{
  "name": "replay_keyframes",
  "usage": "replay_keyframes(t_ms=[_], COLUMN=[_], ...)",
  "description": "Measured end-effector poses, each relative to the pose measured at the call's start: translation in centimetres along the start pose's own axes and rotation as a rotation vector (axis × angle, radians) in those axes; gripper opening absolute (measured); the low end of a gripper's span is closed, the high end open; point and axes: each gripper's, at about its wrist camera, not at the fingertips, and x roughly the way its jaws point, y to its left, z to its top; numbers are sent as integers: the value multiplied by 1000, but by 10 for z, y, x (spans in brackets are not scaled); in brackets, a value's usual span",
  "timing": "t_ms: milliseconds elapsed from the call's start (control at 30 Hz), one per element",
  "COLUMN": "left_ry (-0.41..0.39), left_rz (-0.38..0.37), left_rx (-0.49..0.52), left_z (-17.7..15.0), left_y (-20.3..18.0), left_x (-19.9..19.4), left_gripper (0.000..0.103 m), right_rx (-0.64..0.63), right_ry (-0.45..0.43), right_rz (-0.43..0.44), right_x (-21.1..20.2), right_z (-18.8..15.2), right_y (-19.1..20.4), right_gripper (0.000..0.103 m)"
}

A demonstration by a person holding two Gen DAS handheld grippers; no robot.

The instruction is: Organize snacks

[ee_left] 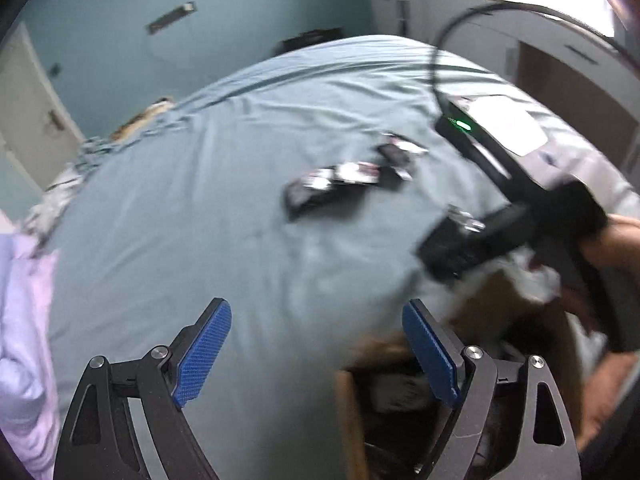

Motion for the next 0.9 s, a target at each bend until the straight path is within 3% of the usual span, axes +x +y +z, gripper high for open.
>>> replay_keyframes(t_ms=[67,133,400,467,633,767,900], left_ry=[2,8,-17,-24,-32,-33,-24], left_rz=[25,27,85,100,106,115,135], left_rx=[-16,-28,6,7,-24,-32,-22], left_z=[0,0,-9,-9,-11,-10,-10], left_y=[6,9,5,7,15,16,14], left_x=[4,7,-1,-4,-11,-10,-6], left_gripper=[89,89,89,89,90,90,90], right_rx=[-2,18,210,258,322,313,214], right_ry=[-1,-3,-118,-161,-275,-279,-279], right_rz=[-11,-22,-10,30,226,305,352], right_x=[-1,-2,-66,-91,-142,-150,-157], right_z=[-1,-4,-37,-48,-107,-148,-160], right_y=[1,-2,-49,-59,-76,-66,-45], right_gripper=[67,51,44,44,44,44,44])
